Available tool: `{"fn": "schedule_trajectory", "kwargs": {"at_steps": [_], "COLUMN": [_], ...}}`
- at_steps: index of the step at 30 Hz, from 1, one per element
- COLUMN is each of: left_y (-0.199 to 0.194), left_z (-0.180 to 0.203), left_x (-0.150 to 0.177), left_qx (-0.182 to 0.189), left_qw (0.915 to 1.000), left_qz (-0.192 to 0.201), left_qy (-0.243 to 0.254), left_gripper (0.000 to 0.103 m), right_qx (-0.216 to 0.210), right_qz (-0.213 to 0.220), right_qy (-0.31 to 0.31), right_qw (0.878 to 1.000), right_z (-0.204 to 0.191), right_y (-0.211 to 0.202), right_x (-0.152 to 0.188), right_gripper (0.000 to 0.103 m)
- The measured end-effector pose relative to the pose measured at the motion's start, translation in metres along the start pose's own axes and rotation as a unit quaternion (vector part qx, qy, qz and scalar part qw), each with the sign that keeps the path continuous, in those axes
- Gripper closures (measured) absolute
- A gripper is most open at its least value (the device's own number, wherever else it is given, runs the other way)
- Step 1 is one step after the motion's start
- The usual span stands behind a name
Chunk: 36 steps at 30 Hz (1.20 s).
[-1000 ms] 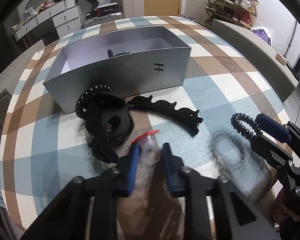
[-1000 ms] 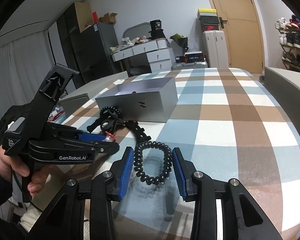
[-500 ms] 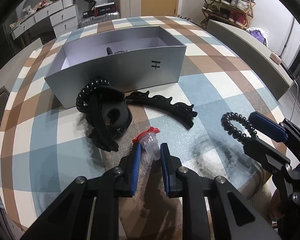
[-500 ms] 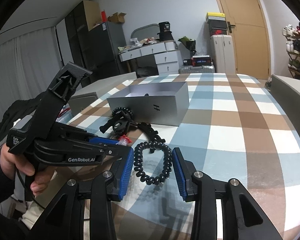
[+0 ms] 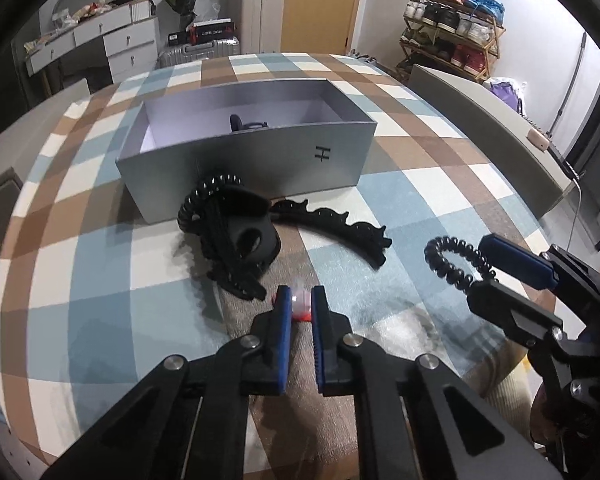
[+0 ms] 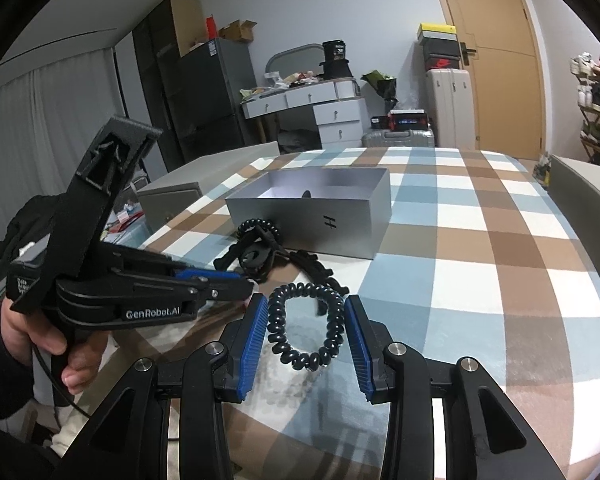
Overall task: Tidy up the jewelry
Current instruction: 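Lift the hair tie and clear ring and carry both toward the grey box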
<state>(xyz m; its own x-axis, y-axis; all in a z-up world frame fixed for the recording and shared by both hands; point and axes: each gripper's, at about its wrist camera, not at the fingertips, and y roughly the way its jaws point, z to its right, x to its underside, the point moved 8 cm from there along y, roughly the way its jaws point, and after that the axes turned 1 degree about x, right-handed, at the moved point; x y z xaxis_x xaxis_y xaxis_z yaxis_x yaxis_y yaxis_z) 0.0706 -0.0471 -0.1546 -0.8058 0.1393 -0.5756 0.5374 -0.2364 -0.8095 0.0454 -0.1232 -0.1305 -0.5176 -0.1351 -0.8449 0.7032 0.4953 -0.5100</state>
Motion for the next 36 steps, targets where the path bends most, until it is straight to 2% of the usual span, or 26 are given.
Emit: {"fn": "schedule_trajectory", "kwargs": {"at_steps": [11, 15, 16, 18, 20, 24, 25, 26, 29, 36], "left_y": [-0.007, 0.001, 0.001, 0.003, 0.009, 0.014, 0.013, 0.014, 0.008, -0.028], "left_z": [-0.004, -0.004, -0.004, -0.002, 0.000, 0.002, 0.001, 0.000, -0.001, -0.003], "left_x": [-0.001, -0.001, -0.001, -0.003, -0.002, -0.003, -0.003, -0.003, -0.005, -0.028], "left_qx": [0.032, 0.053, 0.058, 0.061, 0.057, 0.057, 0.053, 0.044, 0.044, 0.051], "left_qw": [0.9992, 0.9981, 0.9978, 0.9977, 0.9981, 0.9982, 0.9985, 0.9989, 0.9990, 0.9972], "left_qz": [0.016, 0.005, 0.006, 0.009, 0.001, 0.003, 0.002, -0.002, 0.004, 0.055], "left_qy": [-0.015, -0.030, -0.033, -0.029, -0.022, -0.018, -0.016, -0.014, -0.009, 0.000], "left_gripper": [0.100, 0.099, 0.097, 0.080, 0.074, 0.076, 0.081, 0.091, 0.092, 0.092], "right_qx": [0.002, 0.001, 0.001, 0.002, 0.003, 0.005, 0.005, 0.005, 0.005, -0.014], "right_qz": [-0.008, -0.006, -0.007, -0.010, -0.011, -0.014, -0.014, -0.014, -0.013, 0.003], "right_qy": [-0.011, -0.006, -0.007, -0.009, -0.010, -0.008, -0.007, -0.007, -0.006, 0.003], "right_qw": [1.000, 1.000, 1.000, 1.000, 1.000, 1.000, 1.000, 1.000, 1.000, 1.000], "right_z": [-0.008, -0.008, -0.008, -0.009, -0.009, -0.005, -0.005, -0.004, -0.002, 0.000], "right_y": [0.008, 0.010, 0.010, 0.012, 0.013, 0.014, 0.015, 0.015, 0.016, 0.019], "right_x": [-0.010, -0.012, -0.012, -0.010, -0.009, -0.007, -0.007, -0.007, -0.008, -0.031], "right_gripper": [0.065, 0.065, 0.065, 0.065, 0.065, 0.065, 0.065, 0.065, 0.064, 0.064]}}
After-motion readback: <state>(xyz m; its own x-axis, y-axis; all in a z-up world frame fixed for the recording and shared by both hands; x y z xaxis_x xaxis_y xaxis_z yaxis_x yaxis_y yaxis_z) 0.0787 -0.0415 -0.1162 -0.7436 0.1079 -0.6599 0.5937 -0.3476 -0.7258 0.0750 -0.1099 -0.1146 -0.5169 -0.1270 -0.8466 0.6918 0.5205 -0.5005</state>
